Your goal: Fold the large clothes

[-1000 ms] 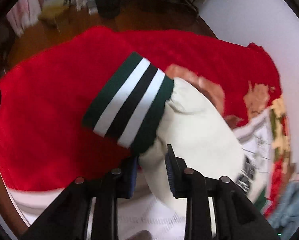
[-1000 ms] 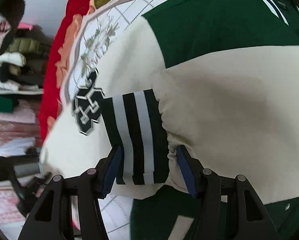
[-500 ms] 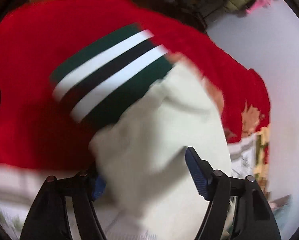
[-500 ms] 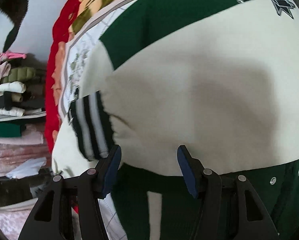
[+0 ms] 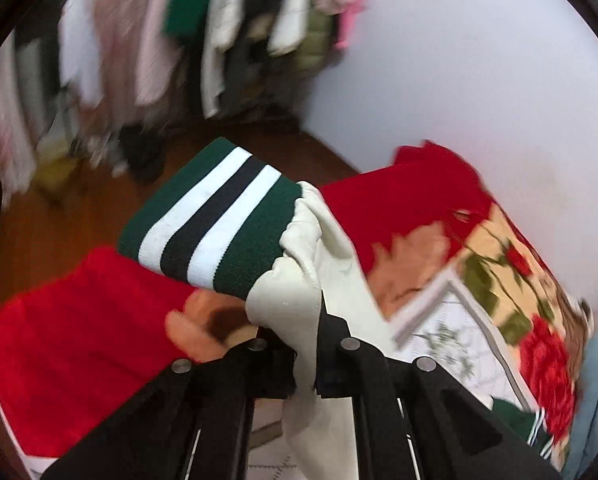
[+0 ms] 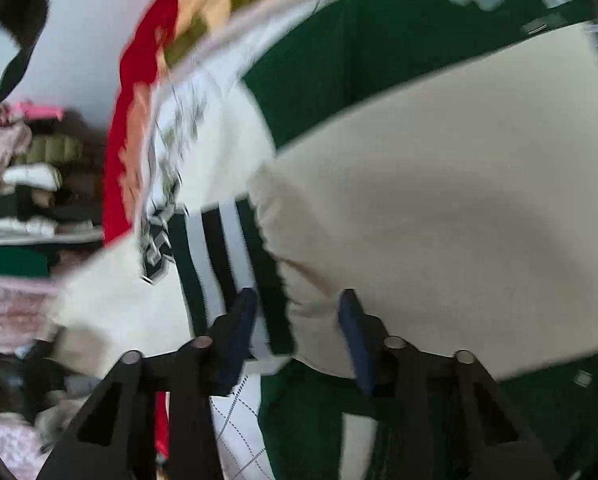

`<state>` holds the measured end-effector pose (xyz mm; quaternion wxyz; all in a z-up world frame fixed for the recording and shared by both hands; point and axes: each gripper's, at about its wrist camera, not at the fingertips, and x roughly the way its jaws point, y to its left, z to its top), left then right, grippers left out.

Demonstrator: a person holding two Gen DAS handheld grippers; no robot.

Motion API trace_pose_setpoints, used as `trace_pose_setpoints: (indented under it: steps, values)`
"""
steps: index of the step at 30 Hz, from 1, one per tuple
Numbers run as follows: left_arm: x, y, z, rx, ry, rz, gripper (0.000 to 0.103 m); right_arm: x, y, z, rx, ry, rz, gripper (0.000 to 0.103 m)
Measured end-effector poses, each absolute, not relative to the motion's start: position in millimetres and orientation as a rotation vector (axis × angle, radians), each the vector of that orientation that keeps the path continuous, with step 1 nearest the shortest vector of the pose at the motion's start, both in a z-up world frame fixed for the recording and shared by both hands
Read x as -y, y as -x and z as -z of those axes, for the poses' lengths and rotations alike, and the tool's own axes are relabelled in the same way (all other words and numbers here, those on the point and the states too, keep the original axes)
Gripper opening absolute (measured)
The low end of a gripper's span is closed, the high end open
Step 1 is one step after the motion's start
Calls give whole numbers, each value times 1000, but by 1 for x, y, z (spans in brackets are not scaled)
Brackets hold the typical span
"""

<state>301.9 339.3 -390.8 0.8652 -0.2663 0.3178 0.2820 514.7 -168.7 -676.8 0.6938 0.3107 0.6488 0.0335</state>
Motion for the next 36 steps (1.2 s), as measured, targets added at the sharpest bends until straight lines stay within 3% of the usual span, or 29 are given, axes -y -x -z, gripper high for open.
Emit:
trace_pose_setpoints:
  steps: [3, 7, 11, 21, 25, 27, 28, 29, 31, 33, 34, 36]
  values:
    - [-303, -304, 360, -665, 462, -523, 4, 164, -523, 689, -1468, -663, -68, 43]
    - [-229, -319, 326, -666, 354, -380, 3, 209, -510, 656, -1427, -734, -67, 43]
    - [-121, -334, 312, -723, 254, -188, 3, 288, -466, 619, -1386, -739, 61, 59]
    - [174, -366, 390, -1031, 61, 259, 5, 507, -320, 594, -1337, -821, 423, 59]
    - [242, -371, 448, -1163, -65, 329, 14, 566, -279, 606, -1355, -878, 472, 59]
    - [261, -370, 460, -1195, -106, 340, 23, 581, -268, 607, -1363, -859, 480, 59]
    - [268, -368, 463, -1200, -108, 346, 33, 584, -265, 606, -1364, -853, 480, 59]
    - [270, -366, 464, -1205, -97, 361, 65, 591, -259, 605, -1364, -853, 481, 59]
    - [267, -364, 461, -1217, -39, 385, 102, 595, -255, 604, -1365, -866, 478, 59]
    - [258, -355, 453, -1212, -6, 377, 102, 600, -251, 603, -1368, -874, 459, 65]
    - [248, -347, 448, -1219, 3, 355, 102, 600, -249, 603, -1364, -874, 451, 76]
    - [228, -329, 446, -1240, 28, 304, 102, 596, -253, 600, -1359, -836, 422, 78]
